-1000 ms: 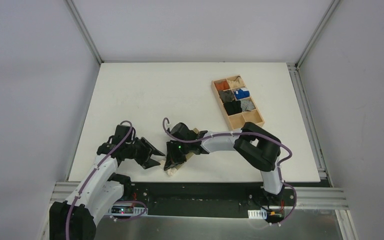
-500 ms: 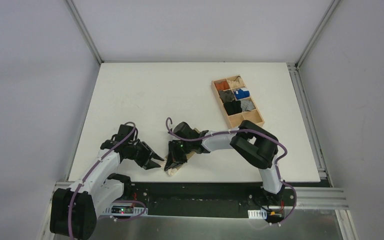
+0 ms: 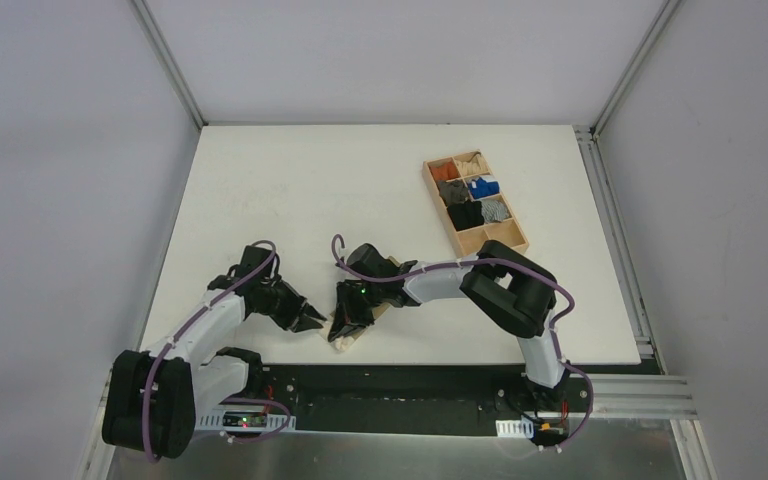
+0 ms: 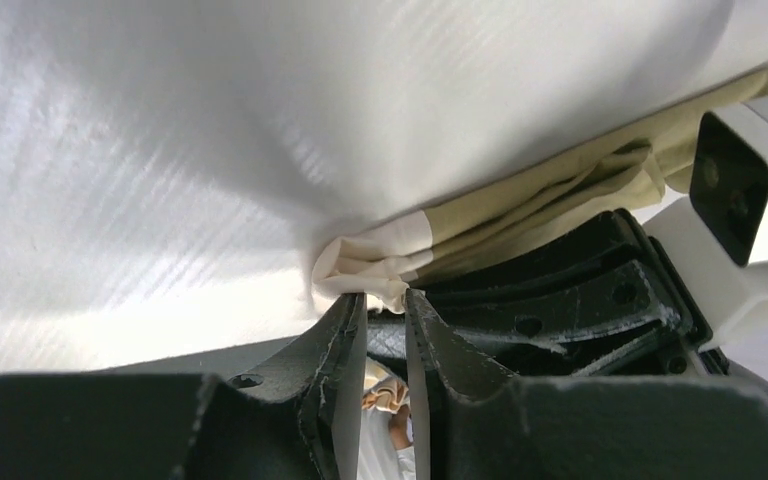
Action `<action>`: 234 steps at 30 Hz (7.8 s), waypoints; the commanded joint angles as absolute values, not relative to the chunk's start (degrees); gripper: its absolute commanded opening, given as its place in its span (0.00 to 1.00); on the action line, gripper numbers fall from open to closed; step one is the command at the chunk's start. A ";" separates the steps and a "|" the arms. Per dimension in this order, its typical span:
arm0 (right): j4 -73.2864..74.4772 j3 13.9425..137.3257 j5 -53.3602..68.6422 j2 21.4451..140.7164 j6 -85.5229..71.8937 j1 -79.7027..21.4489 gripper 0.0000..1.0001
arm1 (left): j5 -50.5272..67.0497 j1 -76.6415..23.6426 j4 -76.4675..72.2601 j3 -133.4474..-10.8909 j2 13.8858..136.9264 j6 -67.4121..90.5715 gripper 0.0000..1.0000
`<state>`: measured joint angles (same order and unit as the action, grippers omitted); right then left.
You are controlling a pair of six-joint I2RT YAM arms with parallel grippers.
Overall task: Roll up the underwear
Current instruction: Roll the underwear to the center of the board.
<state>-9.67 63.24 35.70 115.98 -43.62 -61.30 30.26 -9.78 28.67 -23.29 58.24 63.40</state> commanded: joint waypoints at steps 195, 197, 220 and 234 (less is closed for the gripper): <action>13.96 64.39 -17.05 109.37 -25.67 -81.43 0.00 | 24.39 -17.47 31.17 -28.97 64.36 62.15 0.09; 9.59 61.29 -12.08 107.46 -26.20 -79.49 0.00 | 23.74 -17.40 33.10 -30.34 62.25 62.14 0.20; -19.86 45.61 29.26 107.04 -36.48 -64.88 0.00 | 26.94 -17.46 36.53 -28.18 56.94 56.14 0.73; -19.71 46.18 29.66 107.27 -37.43 -64.34 0.00 | 26.00 -17.49 32.43 -28.13 64.23 52.56 0.46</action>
